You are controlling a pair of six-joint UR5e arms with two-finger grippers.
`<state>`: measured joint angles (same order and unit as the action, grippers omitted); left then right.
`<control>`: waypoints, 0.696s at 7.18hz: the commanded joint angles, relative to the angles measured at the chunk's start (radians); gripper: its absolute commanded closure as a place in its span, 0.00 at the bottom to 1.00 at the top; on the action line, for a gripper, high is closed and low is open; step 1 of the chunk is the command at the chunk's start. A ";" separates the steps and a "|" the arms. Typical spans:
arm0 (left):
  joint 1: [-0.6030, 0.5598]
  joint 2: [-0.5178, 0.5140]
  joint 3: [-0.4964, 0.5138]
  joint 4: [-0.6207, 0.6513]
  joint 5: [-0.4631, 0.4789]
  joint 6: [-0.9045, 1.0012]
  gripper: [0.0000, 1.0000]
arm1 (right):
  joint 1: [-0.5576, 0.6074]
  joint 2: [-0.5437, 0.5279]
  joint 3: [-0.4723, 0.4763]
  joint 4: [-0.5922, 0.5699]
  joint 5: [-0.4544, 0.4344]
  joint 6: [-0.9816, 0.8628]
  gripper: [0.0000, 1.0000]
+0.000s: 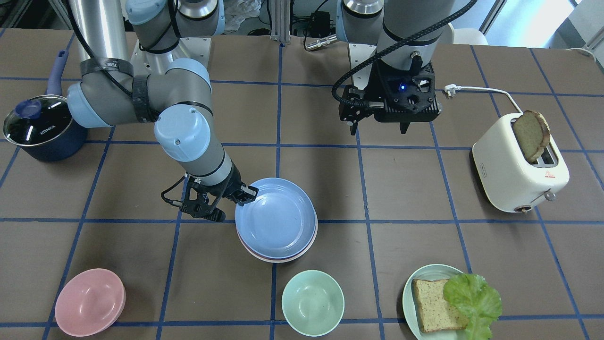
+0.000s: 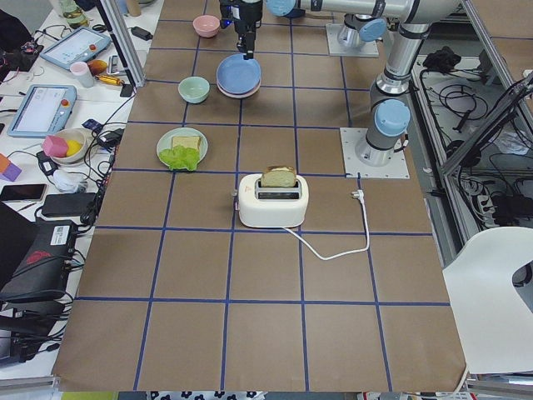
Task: Stack three plates with pink and blue
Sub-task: 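Lower the light blue plate onto the pink plate and open the right gripper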
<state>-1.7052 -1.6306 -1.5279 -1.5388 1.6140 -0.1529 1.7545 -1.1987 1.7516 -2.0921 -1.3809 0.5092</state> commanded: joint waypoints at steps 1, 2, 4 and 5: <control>0.024 0.003 0.003 -0.006 -0.014 0.024 0.00 | -0.001 0.002 -0.001 0.001 -0.010 0.005 0.61; 0.027 0.006 0.003 -0.006 -0.014 0.038 0.00 | -0.007 0.004 -0.003 0.001 -0.013 -0.009 0.54; 0.027 0.020 0.000 -0.006 -0.011 0.036 0.00 | -0.024 -0.005 -0.061 0.016 -0.023 -0.038 0.38; 0.029 0.023 -0.003 -0.007 -0.013 0.035 0.00 | -0.038 -0.004 -0.146 0.109 -0.065 -0.079 0.26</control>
<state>-1.6782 -1.6130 -1.5287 -1.5451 1.6020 -0.1176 1.7307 -1.2026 1.6887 -2.0596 -1.4100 0.4703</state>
